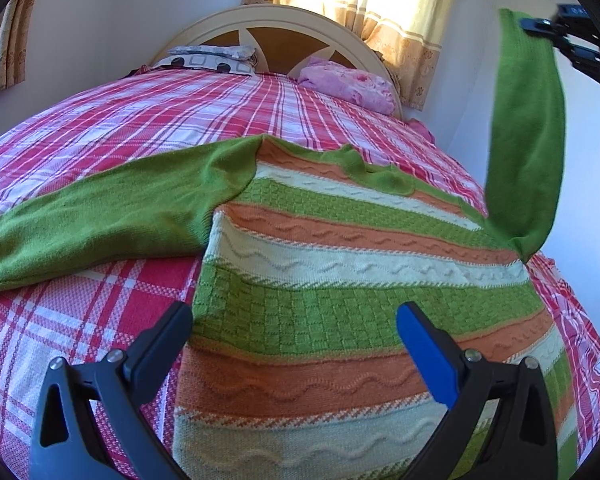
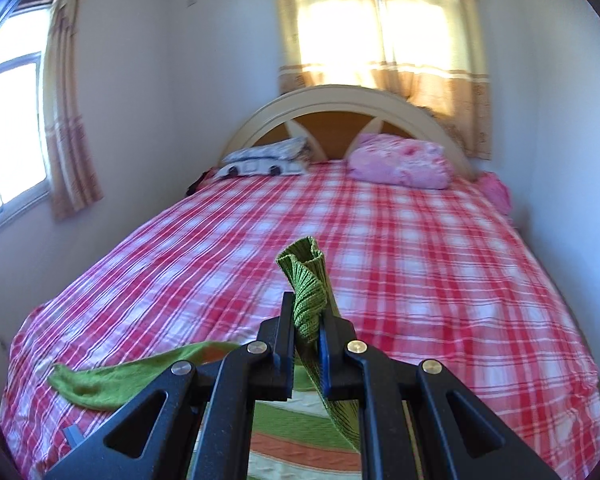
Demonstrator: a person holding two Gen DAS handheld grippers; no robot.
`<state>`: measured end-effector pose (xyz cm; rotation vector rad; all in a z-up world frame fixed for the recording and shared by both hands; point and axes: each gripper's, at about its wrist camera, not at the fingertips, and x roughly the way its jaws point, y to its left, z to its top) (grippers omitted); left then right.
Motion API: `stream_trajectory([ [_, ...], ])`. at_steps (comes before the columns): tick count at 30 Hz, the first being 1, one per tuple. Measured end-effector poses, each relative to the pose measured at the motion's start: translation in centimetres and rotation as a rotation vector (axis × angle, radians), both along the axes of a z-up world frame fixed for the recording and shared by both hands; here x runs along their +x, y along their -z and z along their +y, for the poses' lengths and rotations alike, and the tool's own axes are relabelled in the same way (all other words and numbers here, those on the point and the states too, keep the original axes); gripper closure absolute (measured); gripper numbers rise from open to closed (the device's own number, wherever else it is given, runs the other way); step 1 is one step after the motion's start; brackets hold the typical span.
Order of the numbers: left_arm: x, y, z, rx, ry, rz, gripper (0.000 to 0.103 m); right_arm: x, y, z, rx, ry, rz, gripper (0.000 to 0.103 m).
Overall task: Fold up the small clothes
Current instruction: 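Lift the sleeve with the right tool and carry it across the sweater body, then lay the sleeve on the sweater body and open the right tool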
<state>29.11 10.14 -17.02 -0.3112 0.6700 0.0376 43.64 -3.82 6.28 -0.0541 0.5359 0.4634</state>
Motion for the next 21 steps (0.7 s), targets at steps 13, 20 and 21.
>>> stream_trajectory([
  [13, 0.0, 0.5, 0.7, -0.046, -0.035, 0.013, 0.0, -0.2, 14.3, 10.2, -0.058, -0.111, 0.161, 0.094],
  [20, 0.5, 0.7, 0.3, -0.03, -0.015, 0.052, 0.0, -1.2, 19.4, 6.2, -0.02, -0.133, 0.247, 0.046],
  [21, 0.7, 0.7, 0.2, -0.021, -0.008, 0.061, 0.0, -1.7, 19.5, 5.3, -0.022, -0.129, 0.243, 0.046],
])
